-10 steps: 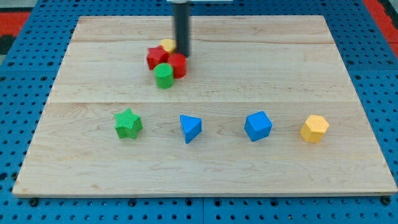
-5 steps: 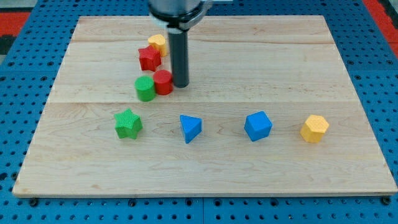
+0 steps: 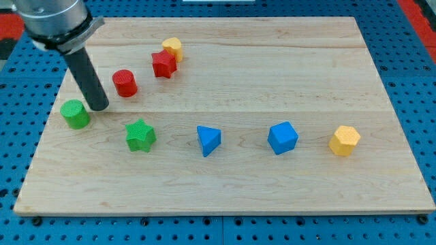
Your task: Push the green circle into the green star
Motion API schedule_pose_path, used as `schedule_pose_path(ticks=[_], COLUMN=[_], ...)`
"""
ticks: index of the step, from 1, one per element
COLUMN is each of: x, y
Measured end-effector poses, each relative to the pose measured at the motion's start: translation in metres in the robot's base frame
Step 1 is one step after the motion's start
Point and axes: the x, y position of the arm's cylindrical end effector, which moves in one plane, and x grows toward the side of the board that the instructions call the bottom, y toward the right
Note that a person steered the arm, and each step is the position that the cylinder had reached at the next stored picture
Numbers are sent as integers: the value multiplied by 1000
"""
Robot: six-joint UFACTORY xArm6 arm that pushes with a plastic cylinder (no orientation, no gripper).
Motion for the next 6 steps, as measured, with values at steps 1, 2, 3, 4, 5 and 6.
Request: schedule_pose_path(ticks=[1,2,3,4,5,6], x=[-6,20,46,43,29,70], y=[-35,-68,-47,-39,-26,-18])
